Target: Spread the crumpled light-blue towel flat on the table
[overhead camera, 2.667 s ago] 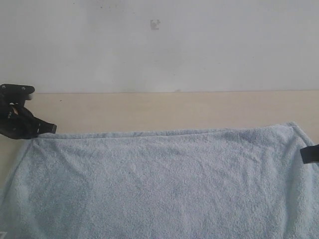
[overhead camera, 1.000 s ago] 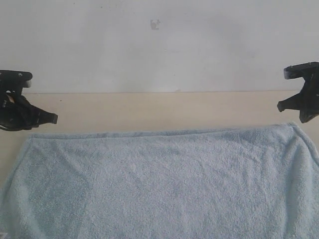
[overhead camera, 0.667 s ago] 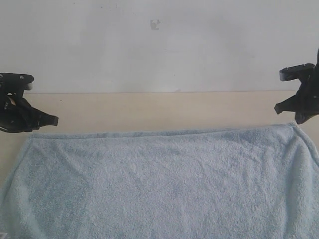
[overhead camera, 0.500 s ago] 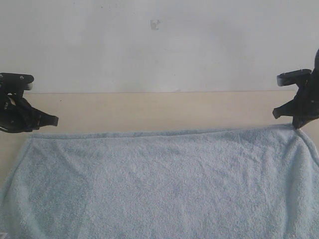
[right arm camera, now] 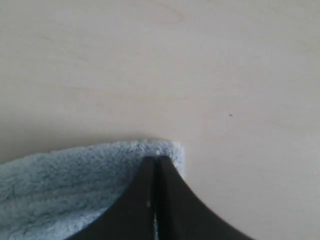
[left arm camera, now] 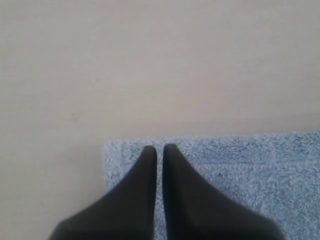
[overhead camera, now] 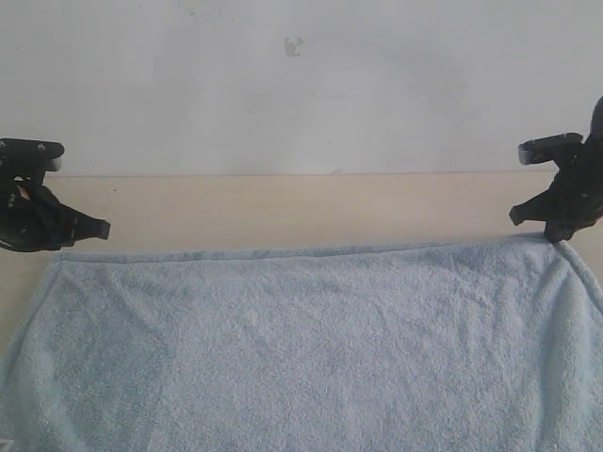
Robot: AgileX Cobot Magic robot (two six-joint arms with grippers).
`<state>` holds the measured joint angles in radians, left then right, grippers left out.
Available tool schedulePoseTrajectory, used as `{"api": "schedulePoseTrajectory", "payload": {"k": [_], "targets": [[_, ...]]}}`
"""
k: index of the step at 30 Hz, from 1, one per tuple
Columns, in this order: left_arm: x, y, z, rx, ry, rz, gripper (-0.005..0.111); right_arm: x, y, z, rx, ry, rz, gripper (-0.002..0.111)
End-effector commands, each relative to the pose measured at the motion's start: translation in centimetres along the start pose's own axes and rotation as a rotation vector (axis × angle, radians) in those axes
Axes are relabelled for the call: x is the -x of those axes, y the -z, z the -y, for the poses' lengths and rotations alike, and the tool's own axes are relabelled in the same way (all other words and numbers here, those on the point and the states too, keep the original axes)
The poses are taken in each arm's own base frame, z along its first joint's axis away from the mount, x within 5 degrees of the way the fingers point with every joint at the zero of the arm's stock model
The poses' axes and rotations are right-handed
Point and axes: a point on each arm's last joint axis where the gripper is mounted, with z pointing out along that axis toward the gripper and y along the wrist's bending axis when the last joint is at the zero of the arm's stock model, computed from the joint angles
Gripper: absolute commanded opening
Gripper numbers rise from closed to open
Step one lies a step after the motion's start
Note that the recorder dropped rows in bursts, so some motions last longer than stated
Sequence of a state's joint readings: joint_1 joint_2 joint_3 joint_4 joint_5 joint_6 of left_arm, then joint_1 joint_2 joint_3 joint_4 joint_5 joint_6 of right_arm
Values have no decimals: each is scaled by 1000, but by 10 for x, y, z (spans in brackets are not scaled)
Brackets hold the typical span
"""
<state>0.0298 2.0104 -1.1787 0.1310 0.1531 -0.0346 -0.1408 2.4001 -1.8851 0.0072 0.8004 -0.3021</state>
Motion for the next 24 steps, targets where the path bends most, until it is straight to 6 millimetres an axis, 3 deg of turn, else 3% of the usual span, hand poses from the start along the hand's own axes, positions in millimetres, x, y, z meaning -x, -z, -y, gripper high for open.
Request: {"api": "schedulePoseTrajectory", "payload": {"k": [1,12,24], "targets": [[-2,0,2,-4,2,-8,4,-5,-23,2,0,1,-38,0],[-3,0,2,-4,1,-17,4,11,-21,32,-96,-112,-8,0],[-1,-1,2,-5,1,3,4,10,-19,33,-48,-147,-13,0]]}}
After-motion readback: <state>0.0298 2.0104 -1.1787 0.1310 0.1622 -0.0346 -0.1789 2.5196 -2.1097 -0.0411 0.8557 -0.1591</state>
